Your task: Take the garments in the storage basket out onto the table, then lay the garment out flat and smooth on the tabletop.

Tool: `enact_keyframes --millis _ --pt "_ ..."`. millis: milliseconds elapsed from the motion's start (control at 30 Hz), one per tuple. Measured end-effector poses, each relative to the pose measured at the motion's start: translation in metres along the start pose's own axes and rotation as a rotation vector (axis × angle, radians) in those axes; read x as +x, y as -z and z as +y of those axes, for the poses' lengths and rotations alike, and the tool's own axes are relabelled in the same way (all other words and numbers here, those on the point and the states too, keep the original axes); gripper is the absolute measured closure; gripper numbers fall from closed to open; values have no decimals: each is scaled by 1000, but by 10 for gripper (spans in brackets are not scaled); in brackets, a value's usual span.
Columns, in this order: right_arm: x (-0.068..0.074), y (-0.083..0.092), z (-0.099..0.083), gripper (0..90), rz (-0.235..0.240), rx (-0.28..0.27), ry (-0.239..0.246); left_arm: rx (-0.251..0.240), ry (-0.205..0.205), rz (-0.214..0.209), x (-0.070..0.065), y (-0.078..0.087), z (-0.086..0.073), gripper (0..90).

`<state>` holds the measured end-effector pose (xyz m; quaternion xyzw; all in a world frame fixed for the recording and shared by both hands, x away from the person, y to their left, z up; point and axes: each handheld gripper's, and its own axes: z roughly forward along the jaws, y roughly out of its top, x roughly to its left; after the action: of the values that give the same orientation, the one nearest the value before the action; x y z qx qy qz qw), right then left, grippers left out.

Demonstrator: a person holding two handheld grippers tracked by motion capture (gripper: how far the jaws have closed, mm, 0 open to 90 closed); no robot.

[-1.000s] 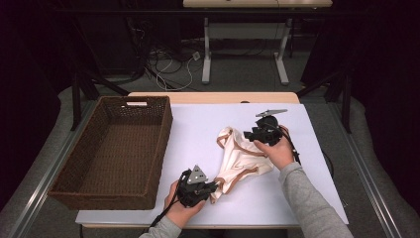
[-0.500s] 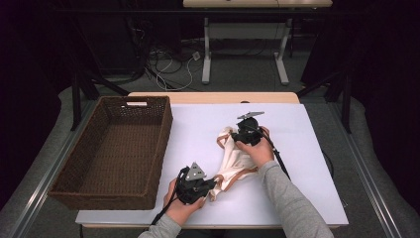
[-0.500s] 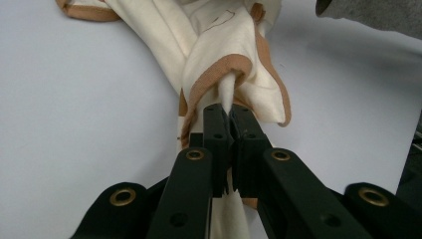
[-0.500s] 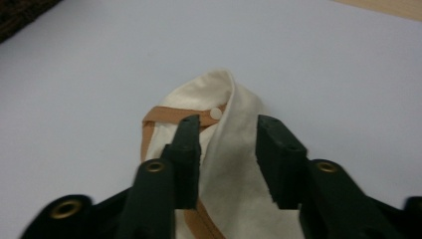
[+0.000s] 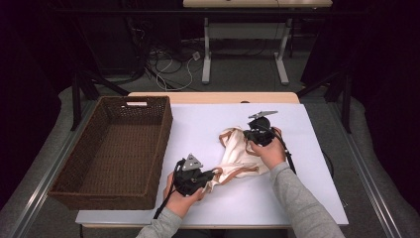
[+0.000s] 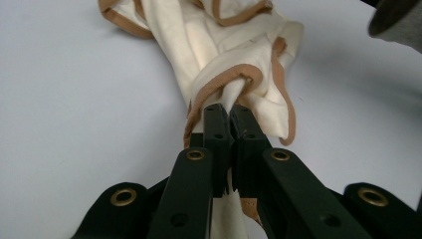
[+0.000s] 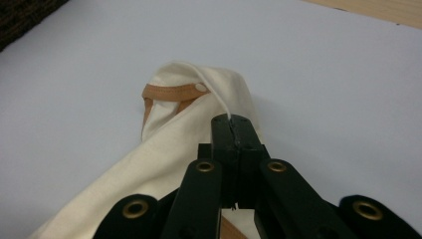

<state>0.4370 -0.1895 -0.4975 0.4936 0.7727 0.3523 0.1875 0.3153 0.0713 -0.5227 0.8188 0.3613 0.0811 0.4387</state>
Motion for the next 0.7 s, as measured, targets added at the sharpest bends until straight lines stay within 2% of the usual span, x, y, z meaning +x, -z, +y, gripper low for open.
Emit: enact_keyframes --millis 167,333,367,467,500,633,700 --pt "-11 21 -2 900 32 -37 -47 -35 21 20 7 -4 17 870" --pt "-16 42 -2 900 63 -77 -53 -64 40 35 13 -5 39 871" --pt "-17 45 -2 900 64 -85 -48 -78 53 33 15 -6 45 871" --pt "-15 59 -4 900 83 -107 -39 -85 88 31 20 -11 58 870" --pt "-13 65 -5 900 92 -113 -34 -86 84 37 22 -12 62 871" --pt "-4 84 -9 900 128 -148 -10 -113 112 58 29 -18 77 870" --pt "4 91 -11 900 155 -168 2 -123 108 71 32 -19 83 870"
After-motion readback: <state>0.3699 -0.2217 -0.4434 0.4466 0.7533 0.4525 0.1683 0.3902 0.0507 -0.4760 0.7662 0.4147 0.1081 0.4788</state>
